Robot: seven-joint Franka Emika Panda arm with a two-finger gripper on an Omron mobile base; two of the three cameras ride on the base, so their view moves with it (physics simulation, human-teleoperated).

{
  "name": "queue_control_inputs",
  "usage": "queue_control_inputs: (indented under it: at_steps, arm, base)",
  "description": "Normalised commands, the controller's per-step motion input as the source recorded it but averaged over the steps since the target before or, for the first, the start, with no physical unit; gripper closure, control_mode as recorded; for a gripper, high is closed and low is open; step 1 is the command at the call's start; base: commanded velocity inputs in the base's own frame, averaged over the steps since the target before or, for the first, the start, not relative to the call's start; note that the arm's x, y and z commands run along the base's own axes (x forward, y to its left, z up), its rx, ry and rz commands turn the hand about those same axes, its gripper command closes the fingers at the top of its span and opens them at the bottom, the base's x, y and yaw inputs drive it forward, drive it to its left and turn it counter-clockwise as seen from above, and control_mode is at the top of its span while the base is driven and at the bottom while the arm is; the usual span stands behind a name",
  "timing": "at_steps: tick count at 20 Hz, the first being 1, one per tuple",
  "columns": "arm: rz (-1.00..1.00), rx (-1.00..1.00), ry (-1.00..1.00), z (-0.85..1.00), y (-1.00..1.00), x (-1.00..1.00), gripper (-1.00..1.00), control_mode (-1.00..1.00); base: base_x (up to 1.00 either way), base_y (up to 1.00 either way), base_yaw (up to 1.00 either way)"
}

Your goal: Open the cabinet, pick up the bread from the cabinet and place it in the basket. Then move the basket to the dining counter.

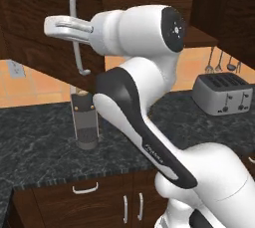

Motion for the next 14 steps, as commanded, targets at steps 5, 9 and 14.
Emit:
queue_control_inputs:
  at_steps: [5,9,14]
  arm:
    - [0.0,0.27,-0.13,0.26,-1.0,-1.0,1.0,-1.0]
    - [0.08,0.62,0.03,-0.04,-1.0,-0.1,1.0,-1.0]
    - [0.4,0.76,0.28,-0.04,-0.42,0.26,1.0,-1.0]
  base:
    - [0.0,0.0,0.0]
    - [0.0,0.0,0.0]
    - [0.0,0.0,0.0]
